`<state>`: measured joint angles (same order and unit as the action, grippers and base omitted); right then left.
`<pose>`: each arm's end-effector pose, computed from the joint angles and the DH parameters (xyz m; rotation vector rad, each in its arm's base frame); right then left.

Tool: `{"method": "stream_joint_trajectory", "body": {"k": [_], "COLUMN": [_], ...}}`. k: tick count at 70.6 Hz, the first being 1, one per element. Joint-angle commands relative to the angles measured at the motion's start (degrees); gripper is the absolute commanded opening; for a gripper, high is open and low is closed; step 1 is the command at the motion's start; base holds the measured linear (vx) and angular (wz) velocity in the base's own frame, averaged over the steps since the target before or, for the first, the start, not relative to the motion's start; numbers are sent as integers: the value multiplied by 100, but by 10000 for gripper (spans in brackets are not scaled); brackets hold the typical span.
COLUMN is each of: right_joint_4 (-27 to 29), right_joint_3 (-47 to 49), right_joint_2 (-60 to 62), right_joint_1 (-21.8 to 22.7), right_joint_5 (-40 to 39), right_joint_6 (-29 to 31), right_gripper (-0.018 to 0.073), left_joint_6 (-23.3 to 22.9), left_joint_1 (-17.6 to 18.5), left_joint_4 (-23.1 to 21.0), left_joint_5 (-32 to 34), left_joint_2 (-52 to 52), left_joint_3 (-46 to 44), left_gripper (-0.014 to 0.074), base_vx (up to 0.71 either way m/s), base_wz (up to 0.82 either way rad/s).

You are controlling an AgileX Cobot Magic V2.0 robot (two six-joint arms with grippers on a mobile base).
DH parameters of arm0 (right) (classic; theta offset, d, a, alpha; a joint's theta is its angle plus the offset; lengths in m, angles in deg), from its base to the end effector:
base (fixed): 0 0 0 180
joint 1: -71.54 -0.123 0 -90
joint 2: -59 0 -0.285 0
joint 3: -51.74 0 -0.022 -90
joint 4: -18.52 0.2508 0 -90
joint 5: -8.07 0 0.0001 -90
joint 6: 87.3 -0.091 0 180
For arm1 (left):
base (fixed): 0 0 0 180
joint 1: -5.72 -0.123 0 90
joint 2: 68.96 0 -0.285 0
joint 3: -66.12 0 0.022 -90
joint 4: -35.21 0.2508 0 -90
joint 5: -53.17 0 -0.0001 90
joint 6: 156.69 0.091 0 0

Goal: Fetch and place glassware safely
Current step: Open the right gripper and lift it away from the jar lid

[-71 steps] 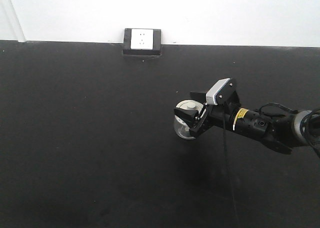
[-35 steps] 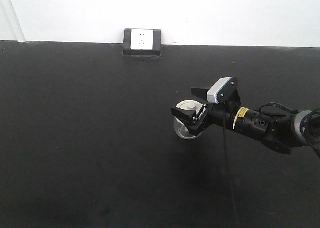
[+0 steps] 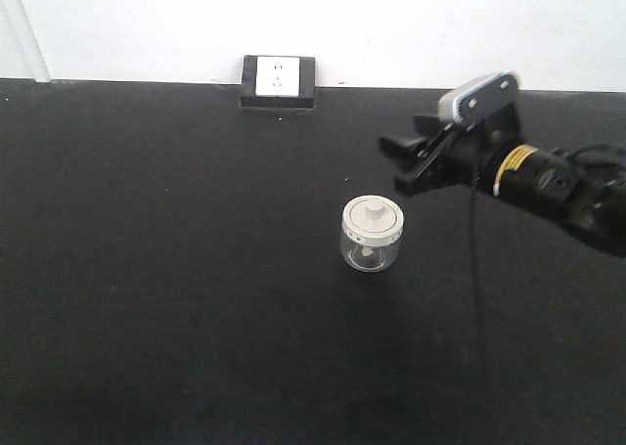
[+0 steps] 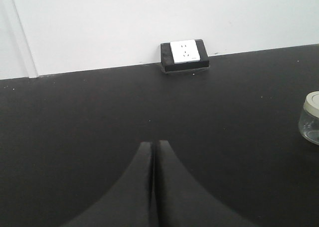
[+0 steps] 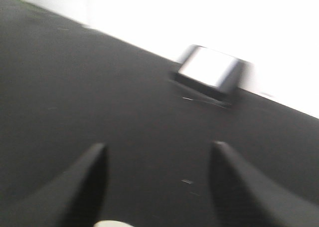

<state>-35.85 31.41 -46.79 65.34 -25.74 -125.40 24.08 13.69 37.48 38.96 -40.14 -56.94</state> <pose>0.3650 0.0810 0.2464 -0.5939 1.7161 0.3675 0.0877 -0.0114 0.2850 0.1593 1.7376 -0.0554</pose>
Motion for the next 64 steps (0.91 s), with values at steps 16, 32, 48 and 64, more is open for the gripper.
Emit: {"method": "stream_joint_trajectory", "body": {"k": [16,32,48,64], "right_joint_4": [233,340,334,318], "right_joint_3": [-310,-1196,-2037,-2849], "right_joint_2": [2025,3199,4299,5440], "right_joint_1": [18,18,18,18], "right_joint_5": [1941,2778,3029,3029], "right_joint_6": [-799,-833,-939,-935], "right_gripper": [-9,-4,-3,-3], "left_joint_6": [-28,-28,-28,-28], "left_joint_1": [39,39,39,39], "left_joint_4": [-45,-45,-45,-45], "left_joint_5": [406,406,406,406], "left_joint_2": [35,35,35,35], "left_joint_3": [-149,-149,-149,-149], "left_gripper": [-7,-7,-7,-7], "base_vx": [0,0,0,0], "base_wz": [0,0,0,0]}}
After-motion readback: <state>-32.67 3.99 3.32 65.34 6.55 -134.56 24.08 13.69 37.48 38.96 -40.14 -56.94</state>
